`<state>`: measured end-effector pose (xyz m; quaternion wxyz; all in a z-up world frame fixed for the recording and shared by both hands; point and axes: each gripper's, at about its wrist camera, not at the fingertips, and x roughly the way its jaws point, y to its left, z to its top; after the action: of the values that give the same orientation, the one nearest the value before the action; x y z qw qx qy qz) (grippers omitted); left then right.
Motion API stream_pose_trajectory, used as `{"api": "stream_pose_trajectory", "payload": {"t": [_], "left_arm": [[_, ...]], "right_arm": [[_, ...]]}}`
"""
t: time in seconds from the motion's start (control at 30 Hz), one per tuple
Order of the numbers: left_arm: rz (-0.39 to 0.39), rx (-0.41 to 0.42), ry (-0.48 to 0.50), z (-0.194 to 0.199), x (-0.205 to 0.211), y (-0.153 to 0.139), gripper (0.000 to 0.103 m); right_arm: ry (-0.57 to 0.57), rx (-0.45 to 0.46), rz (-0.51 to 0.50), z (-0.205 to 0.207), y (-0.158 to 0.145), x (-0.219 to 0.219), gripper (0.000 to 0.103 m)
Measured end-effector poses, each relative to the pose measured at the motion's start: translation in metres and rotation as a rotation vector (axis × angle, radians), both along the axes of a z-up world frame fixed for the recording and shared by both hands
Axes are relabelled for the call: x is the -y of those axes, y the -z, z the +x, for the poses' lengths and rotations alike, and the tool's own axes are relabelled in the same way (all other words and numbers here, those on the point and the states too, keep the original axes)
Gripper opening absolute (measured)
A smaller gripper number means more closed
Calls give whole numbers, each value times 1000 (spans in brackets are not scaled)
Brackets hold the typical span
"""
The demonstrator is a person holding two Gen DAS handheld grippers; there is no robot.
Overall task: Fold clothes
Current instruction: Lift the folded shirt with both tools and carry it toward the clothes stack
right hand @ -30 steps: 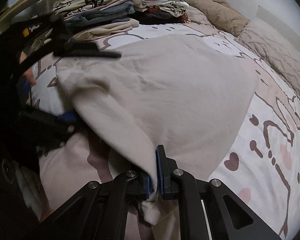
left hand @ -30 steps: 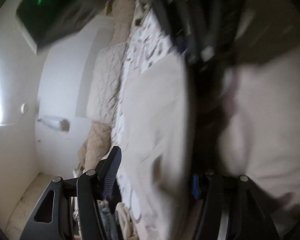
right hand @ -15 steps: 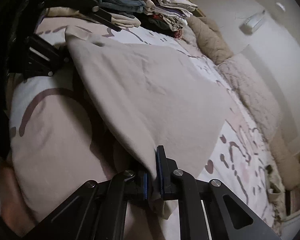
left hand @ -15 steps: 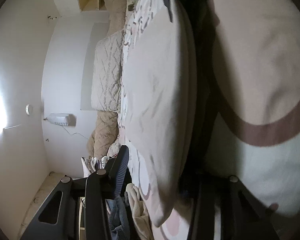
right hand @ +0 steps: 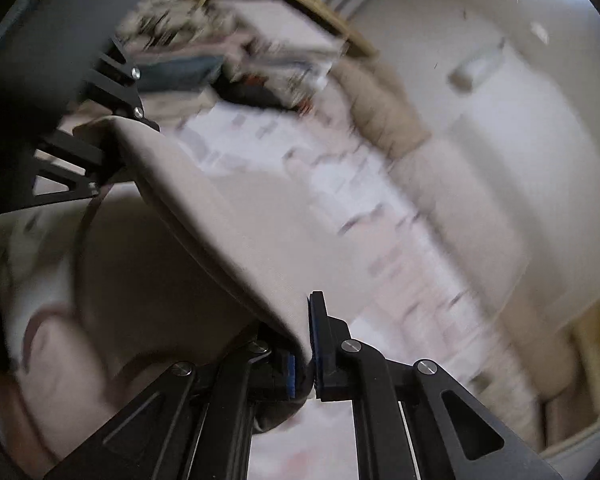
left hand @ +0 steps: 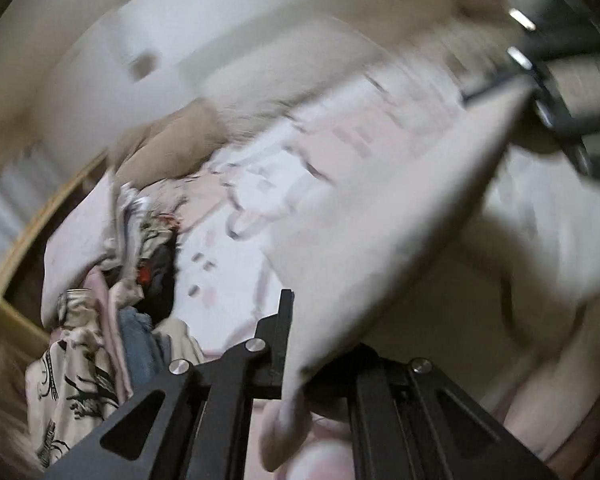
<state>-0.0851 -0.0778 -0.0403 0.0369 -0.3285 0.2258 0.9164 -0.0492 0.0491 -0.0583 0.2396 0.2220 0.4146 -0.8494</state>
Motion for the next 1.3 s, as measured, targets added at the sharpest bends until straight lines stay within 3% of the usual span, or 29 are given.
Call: {"api": "stream_pose_trajectory", "payload": {"t": [0.13, 0.3, 0.43, 0.53, 0.73, 0.9, 1.13, 1.23, 1.3], "left_arm": [[88, -139, -76, -8, 27, -92, 5], [29, -318, -166, 1, 82, -197, 5], [-21, -399, -274, 11, 139, -256, 6], [-17, -429, -356, 20, 183, -280, 6], [13, -460, -483, 20, 267, -289, 6], [56, -452, -516, 8, 316, -272, 6], [-19, -347, -472, 14, 352, -196, 6], [-67, -302, -424, 42, 360, -150, 6], [-148, -280, -378, 67, 354, -123, 6]], "right_arm": [[-12, -133, 3, -32, -96, 31, 7], [-71, -257, -40, -40, -208, 87, 7], [-131, -298, -115, -39, -276, 147, 7], [-168, -319, -166, -40, -303, 197, 7], [-223, -315, -203, -49, -329, 291, 7], [-228, -318, -189, -67, -331, 349, 7], [-329, -204, -109, -55, -270, 383, 7], [-411, -24, -142, -37, -239, 379, 7], [-480, 53, -142, -11, -210, 373, 7]]}}
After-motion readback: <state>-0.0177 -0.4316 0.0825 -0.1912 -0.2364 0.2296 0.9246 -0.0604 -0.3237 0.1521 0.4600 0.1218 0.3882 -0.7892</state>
